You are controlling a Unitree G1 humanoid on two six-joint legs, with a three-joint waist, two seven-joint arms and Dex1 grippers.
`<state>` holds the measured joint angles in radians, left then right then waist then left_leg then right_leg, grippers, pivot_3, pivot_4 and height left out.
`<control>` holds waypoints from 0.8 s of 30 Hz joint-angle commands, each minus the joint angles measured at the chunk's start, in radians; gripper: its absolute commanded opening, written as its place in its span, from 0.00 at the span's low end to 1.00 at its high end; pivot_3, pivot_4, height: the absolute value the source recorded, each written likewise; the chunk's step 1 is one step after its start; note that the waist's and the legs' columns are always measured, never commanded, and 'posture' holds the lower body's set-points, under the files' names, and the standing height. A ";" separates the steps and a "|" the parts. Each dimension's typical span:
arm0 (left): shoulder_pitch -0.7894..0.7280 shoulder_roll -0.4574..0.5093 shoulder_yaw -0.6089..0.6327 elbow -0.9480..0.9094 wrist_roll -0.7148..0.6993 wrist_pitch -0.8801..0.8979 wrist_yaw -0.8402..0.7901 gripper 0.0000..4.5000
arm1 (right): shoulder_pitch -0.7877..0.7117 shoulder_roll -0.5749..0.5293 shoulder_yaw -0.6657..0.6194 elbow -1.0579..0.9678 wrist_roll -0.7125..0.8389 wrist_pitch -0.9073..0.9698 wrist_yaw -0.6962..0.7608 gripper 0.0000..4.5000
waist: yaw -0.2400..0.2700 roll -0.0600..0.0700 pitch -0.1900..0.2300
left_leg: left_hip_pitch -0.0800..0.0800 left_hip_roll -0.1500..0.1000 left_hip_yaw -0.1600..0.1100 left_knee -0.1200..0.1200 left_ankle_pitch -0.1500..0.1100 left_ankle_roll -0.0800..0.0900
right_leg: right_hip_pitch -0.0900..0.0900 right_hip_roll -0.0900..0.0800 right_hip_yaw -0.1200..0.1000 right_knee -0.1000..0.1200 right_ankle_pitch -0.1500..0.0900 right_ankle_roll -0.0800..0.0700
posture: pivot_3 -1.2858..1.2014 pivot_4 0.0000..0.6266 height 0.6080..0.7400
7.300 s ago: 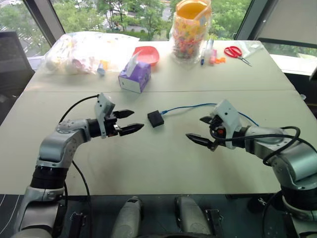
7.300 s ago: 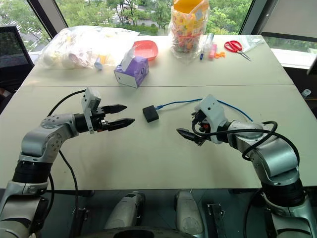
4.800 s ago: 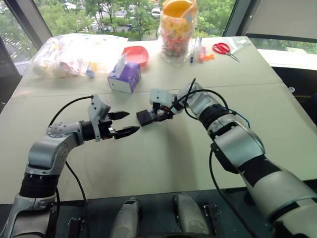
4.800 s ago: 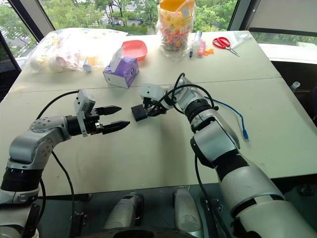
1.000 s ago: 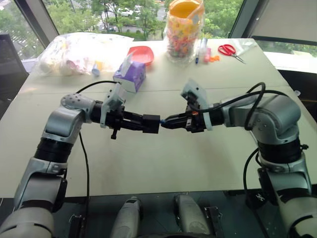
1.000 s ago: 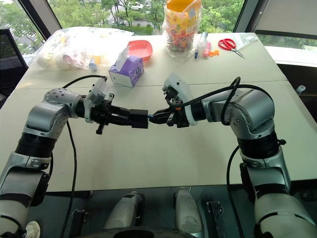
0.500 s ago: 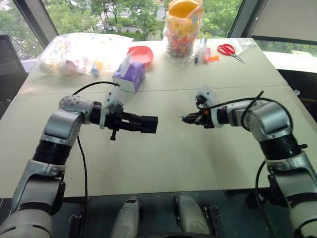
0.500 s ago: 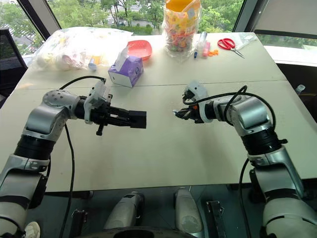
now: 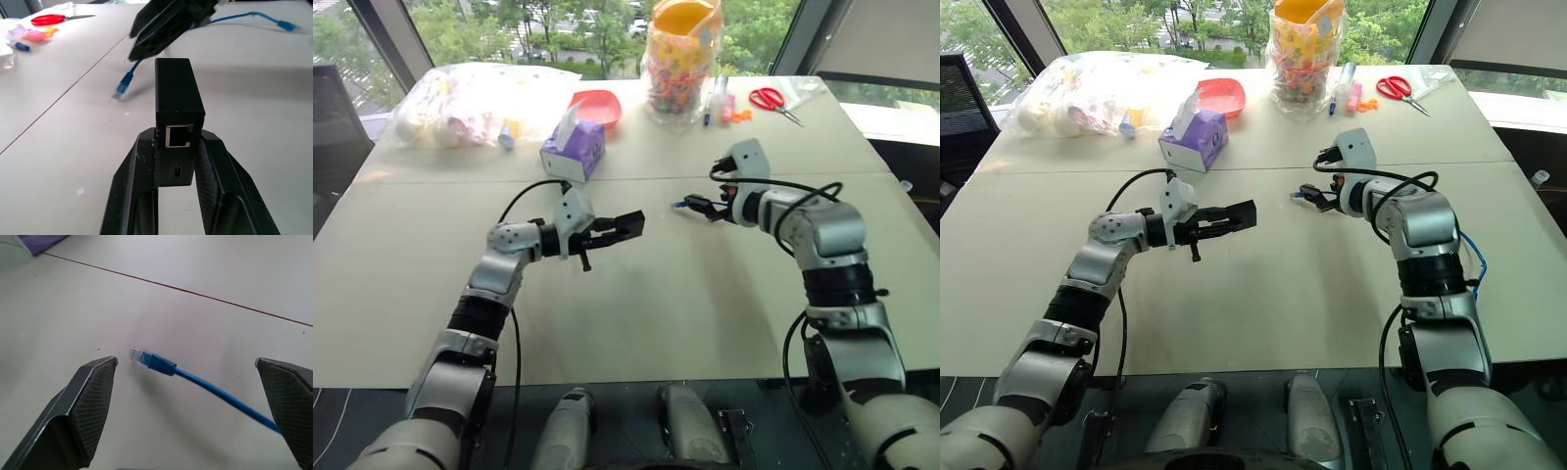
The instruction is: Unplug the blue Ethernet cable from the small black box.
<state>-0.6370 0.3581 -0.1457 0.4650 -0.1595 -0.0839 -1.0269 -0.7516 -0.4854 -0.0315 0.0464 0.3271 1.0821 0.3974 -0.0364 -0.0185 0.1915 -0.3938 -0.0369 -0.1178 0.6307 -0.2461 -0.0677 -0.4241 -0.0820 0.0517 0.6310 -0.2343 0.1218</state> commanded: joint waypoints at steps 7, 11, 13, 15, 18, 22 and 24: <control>-0.018 -0.064 0.016 0.228 0.104 -0.262 0.165 0.10 | 0.173 0.035 -0.194 -0.480 0.166 0.333 -0.038 0.99 | -0.004 0.000 0.000 | 0.000 0.000 0.000 0.001 0.000 0.000 | 0.001 0.000 0.000 0.000 0.000 0.000 | 0.52 0.24 1.00; -0.014 -0.079 0.033 0.278 0.078 -0.223 0.167 0.21 | 0.206 0.091 -0.232 -0.563 0.177 0.411 -0.076 1.00 | -0.003 0.000 -0.001 | 0.003 0.000 0.000 0.001 0.000 0.000 | 0.004 0.000 0.000 0.000 0.000 0.000 | 0.52 0.24 1.00; -0.013 -0.082 0.040 0.284 0.066 -0.195 0.159 0.42 | 0.210 0.110 -0.245 -0.585 0.180 0.436 -0.088 1.00 | -0.003 0.000 -0.001 | 0.003 0.000 0.000 0.002 0.001 0.001 | 0.005 0.000 0.000 0.000 0.000 0.000 | 0.52 0.24 1.00; -0.011 -0.084 0.048 0.284 0.051 -0.163 0.147 0.60 | 0.213 0.123 -0.252 -0.603 0.183 0.456 -0.095 1.00 | -0.003 0.000 -0.001 | 0.003 0.000 0.000 0.002 0.001 0.002 | 0.005 0.000 0.000 0.000 0.000 0.000 | 0.52 0.24 1.00; -0.001 -0.074 0.054 0.264 0.034 -0.106 0.124 0.92 | 0.220 0.138 -0.260 -0.626 0.188 0.485 -0.097 1.00 | -0.006 0.000 -0.001 | 0.004 0.000 0.000 0.002 0.001 0.002 | 0.005 0.000 0.000 0.000 0.000 0.000 | 0.52 0.24 1.00; 0.021 -0.059 0.062 0.213 0.016 -0.069 0.093 0.99 | 0.231 0.145 -0.264 -0.647 0.188 0.506 -0.095 1.00 | -0.008 0.000 -0.001 | 0.004 0.000 0.000 0.002 0.001 0.002 | 0.005 0.000 0.000 0.000 0.000 0.000 | 0.52 0.24 1.00; 0.042 -0.041 0.068 0.159 0.004 -0.046 0.081 0.99 | 0.241 0.141 -0.266 -0.663 0.193 0.517 -0.090 1.00 | -0.008 0.000 -0.001 | 0.004 0.000 0.000 0.001 0.001 0.002 | 0.005 0.000 0.000 0.000 0.000 0.000 | 0.52 0.24 1.00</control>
<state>-0.6148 0.2959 -0.0992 0.6674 -0.1403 -0.1502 -0.9312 -0.5123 -0.3427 -0.2804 -0.5707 0.5064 1.5903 0.3019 -0.0444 -0.0184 0.1903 -0.3899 -0.0365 -0.1181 0.6317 -0.2452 -0.0658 -0.4191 -0.0817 0.0515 0.6312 -0.2343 0.1222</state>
